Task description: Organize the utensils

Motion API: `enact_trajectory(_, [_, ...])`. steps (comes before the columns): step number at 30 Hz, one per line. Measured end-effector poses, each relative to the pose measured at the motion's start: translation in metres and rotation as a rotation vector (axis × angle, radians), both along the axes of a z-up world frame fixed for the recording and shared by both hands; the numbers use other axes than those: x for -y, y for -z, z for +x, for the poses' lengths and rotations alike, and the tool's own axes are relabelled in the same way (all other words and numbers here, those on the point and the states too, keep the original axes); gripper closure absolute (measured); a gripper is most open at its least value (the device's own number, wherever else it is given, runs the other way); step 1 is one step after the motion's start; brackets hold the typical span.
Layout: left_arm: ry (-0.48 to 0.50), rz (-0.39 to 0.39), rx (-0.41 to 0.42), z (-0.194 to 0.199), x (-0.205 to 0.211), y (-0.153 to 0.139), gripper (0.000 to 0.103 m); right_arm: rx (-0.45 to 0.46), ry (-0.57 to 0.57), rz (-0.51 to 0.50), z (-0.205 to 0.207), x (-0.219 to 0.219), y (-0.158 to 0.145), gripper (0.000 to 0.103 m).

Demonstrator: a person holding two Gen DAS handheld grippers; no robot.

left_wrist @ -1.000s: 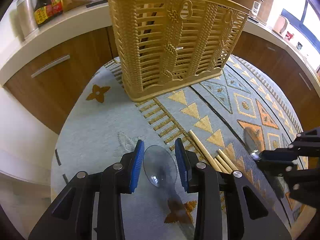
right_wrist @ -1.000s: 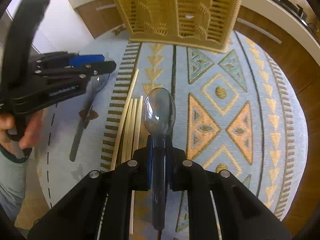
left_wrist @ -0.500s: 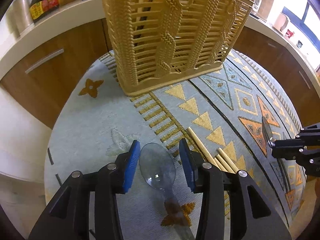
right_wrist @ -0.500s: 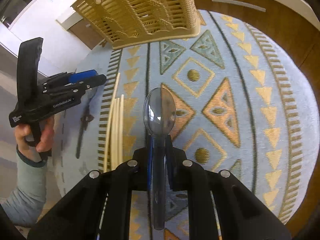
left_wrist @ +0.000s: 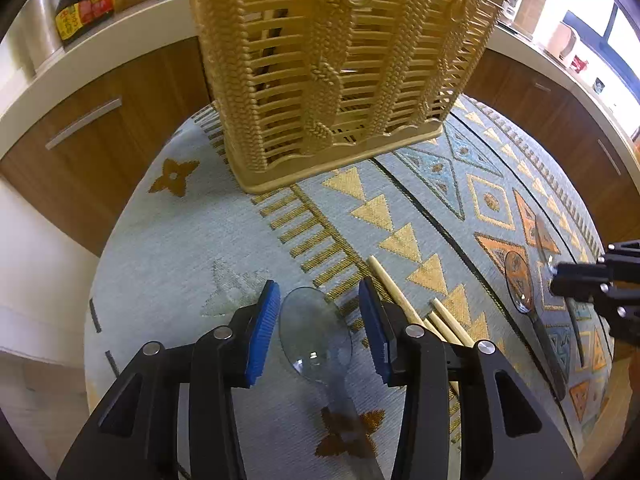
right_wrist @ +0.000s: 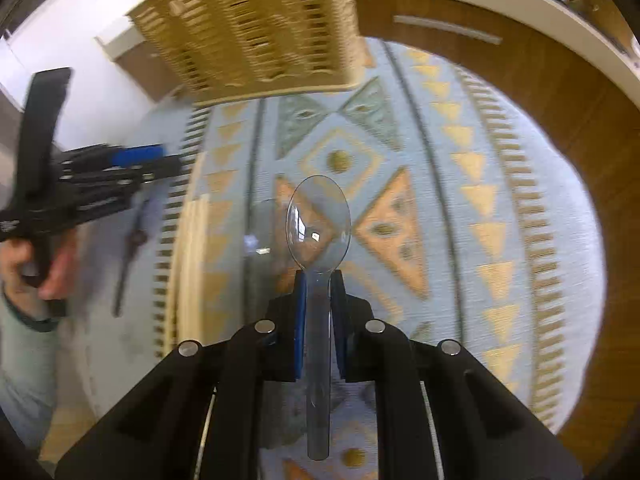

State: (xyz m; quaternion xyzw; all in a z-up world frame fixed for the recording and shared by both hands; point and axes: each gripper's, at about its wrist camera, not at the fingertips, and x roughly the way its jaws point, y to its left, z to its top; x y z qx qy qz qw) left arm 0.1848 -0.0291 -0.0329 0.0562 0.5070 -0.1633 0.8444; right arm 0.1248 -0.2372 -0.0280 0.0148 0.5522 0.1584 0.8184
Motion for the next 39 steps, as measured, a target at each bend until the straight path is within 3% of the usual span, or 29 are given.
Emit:
enact_trajectory(4, [-0.041,-0.07,-0.034,0.007,-0.01,-0.001,0.053,0.015,0.04,-0.106,0.002,0.006,0.007,0.092])
enact_trajectory(6, [-0.052,-0.061,-0.039,0.009,-0.007,0.001,0.051,0.027,0.058,-0.143,0.003,0.009,0.01,0.093])
enact_trajectory(8, [-0.044,0.003,-0.028,0.006,0.002,0.003,0.049,0.016,0.068,-0.134,0.004,0.012,0.012,0.093])
enact_trajectory(10, [-0.038,0.12,-0.007,0.001,0.017,0.006,0.049,0.004,0.064,-0.126,0.003,0.015,0.014,0.092])
enact_trajectory(12, [-0.041,0.166,0.012,-0.003,0.023,0.005,0.051,-0.005,0.065,-0.109,0.004,0.022,0.013,0.091])
enact_trajectory(15, [-0.043,0.122,-0.024,-0.002,0.022,0.004,0.063,-0.016,0.081,-0.061,0.009,0.04,0.007,0.074])
enact_trajectory(18, [-0.044,0.123,-0.019,-0.003,0.019,0.003,0.073,-0.014,0.087,-0.052,0.015,0.036,-0.003,0.073])
enact_trajectory(25, [-0.044,0.06,-0.013,-0.001,0.002,0.004,0.073,-0.108,0.066,-0.046,0.049,0.025,0.005,0.073])
enact_trajectory(30, [-0.04,-0.025,0.006,-0.003,-0.016,-0.003,0.073,-0.105,0.033,-0.121,0.052,0.01,0.003,0.072])
enact_trajectory(37, [-0.018,-0.021,0.047,-0.006,-0.019,-0.013,0.073,-0.109,0.012,-0.181,0.057,-0.005,0.004,0.066])
enact_trajectory(39, [-0.023,-0.026,0.064,-0.007,-0.008,-0.016,0.073,-0.101,0.005,-0.2,0.052,-0.01,0.003,0.073])
